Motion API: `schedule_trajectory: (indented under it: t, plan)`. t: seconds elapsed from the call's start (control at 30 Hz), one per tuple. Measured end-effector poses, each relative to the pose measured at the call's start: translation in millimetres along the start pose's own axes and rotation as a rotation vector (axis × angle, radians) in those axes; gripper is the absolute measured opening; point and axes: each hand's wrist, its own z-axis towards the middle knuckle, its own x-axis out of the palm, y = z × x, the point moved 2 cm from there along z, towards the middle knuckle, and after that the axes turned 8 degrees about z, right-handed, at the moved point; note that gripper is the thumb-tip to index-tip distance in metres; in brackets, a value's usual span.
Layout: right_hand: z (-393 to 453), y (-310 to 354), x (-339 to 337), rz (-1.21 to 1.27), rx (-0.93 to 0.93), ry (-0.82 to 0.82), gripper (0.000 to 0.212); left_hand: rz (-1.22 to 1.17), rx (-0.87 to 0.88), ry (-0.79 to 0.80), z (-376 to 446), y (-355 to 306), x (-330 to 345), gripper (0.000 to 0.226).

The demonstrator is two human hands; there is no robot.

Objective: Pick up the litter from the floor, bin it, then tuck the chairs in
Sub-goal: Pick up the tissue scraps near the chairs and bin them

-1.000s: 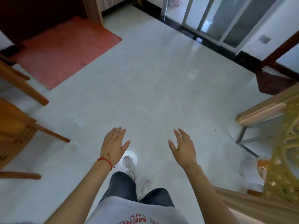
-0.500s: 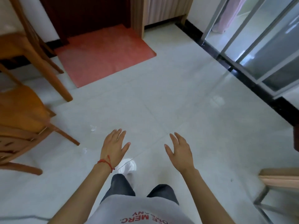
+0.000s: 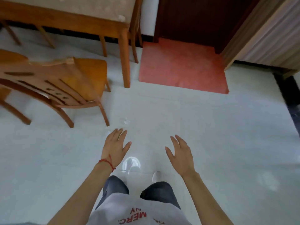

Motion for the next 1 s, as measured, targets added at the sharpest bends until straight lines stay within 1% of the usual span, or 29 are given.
schedule_trajectory:
  t: [0.1,0.2,0.37,0.43,0.5,0.57,0.73,0.93,1.0]
  plan:
    - [34.9,-4.0,-14.8,-0.052,-0.114,0.085,0.054,-0.035,-0.145,-0.039,-1.2,-8.9,2.8,0.073]
    - [63.7,-3.4,-19.9,-0.075,-0.189,0.15,0.054,-0.072,-0.272,-0.064,-4.0,-14.5,8.5,0.075]
    - [103.0,8.8,-13.8,-0.093,-0.26,0.249,0.055,-0.096,-0.408,-0.069,1.2,-11.9,14.1,0.073]
    - [117.8,15.8,-8.5,-0.087,-0.267,0.283,0.055,-0.099,-0.44,-0.079,8.2,-7.0,14.3,0.069]
    - [134.4,24.7,-1.1,-0.097,-0.286,0.302,0.055,-0.105,-0.473,-0.076,17.8,1.4,15.4,0.058]
    - [151.7,34.1,6.4,-0.102,-0.301,0.318,0.055,-0.118,-0.484,-0.067,30.7,12.0,17.7,0.054]
    - [192.5,53.0,17.9,-0.099,-0.28,0.325,0.055,-0.136,-0.508,-0.028,66.7,39.9,19.1,0.056]
    - [242.6,62.3,31.7,-0.116,-0.262,0.34,0.055,-0.162,-0.527,-0.026,106.3,66.6,21.4,0.056]
    - [258.0,63.9,37.3,-0.112,-0.271,0.353,0.054,-0.177,-0.555,-0.032,116.8,73.0,24.5,0.06]
